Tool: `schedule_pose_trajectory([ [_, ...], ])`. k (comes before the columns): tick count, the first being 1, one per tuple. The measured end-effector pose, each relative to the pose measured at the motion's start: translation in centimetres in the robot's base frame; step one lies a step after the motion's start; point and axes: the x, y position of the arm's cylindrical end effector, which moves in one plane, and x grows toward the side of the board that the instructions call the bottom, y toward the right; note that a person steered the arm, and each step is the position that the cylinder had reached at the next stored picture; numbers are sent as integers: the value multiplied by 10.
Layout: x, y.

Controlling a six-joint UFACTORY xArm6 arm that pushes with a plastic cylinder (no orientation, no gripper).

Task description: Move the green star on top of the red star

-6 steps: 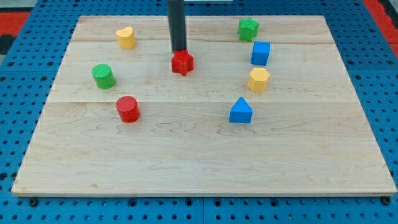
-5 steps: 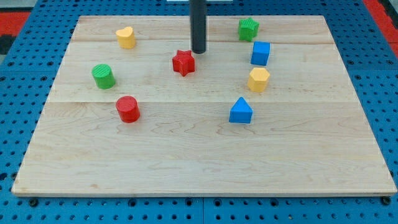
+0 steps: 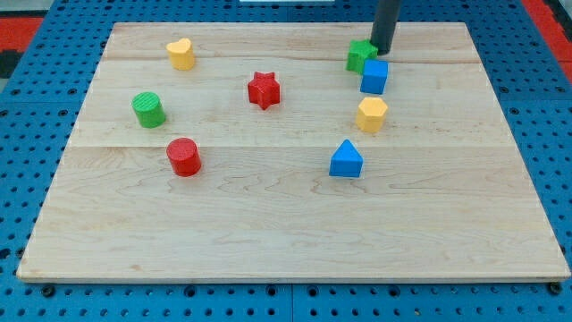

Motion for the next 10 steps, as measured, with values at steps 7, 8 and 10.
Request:
schedule_pose_trajectory([
  [7,92,-154],
  [8,112,-93],
  [10,224,-87],
])
